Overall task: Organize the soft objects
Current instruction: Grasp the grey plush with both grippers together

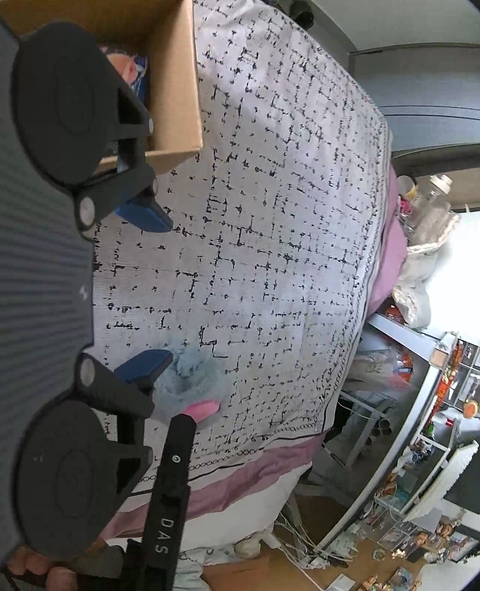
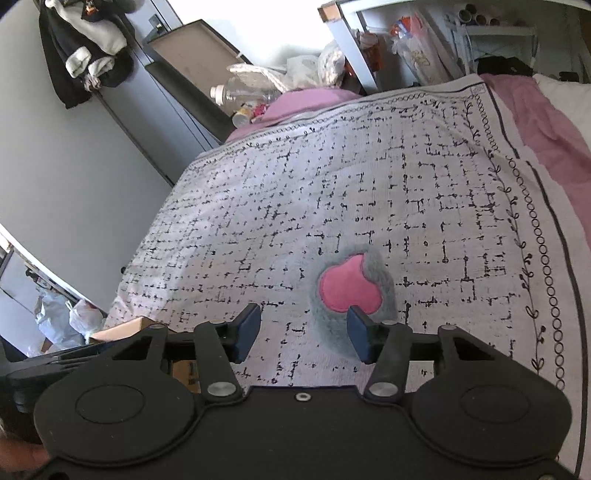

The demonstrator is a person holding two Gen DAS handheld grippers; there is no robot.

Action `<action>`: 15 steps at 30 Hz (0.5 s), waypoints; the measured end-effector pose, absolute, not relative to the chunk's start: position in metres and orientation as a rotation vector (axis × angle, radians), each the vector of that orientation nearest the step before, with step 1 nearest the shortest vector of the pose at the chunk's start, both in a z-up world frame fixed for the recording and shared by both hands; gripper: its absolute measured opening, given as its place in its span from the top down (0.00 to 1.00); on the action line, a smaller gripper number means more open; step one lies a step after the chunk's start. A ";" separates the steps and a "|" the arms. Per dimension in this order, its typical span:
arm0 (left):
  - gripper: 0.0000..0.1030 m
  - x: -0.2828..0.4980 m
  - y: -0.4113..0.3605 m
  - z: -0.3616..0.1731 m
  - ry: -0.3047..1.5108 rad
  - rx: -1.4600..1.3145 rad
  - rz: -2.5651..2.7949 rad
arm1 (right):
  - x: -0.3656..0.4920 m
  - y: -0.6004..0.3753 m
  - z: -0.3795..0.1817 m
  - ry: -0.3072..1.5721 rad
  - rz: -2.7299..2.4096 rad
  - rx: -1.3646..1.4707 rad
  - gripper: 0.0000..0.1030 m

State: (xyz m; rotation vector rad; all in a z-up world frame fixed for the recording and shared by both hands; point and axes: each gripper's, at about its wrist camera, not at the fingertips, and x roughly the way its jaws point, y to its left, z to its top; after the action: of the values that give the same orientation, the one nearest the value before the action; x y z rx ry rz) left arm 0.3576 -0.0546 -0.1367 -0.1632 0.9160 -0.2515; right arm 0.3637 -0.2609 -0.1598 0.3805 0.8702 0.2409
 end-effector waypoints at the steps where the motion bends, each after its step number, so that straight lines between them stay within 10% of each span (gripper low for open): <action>1: 0.36 0.361 -0.056 -0.140 0.921 -0.163 -0.253 | 0.366 -0.261 -0.162 0.875 0.240 0.379 0.50; 15: 0.52 0.396 -0.090 -0.162 0.959 -0.148 -0.322 | 0.384 -0.283 -0.191 0.900 0.196 0.384 0.65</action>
State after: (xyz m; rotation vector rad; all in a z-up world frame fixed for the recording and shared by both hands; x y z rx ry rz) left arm 0.3957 -0.0896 -0.1618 -0.1477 0.9591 -0.3223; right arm 0.3838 -0.2830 -0.1909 0.3838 0.9000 0.1955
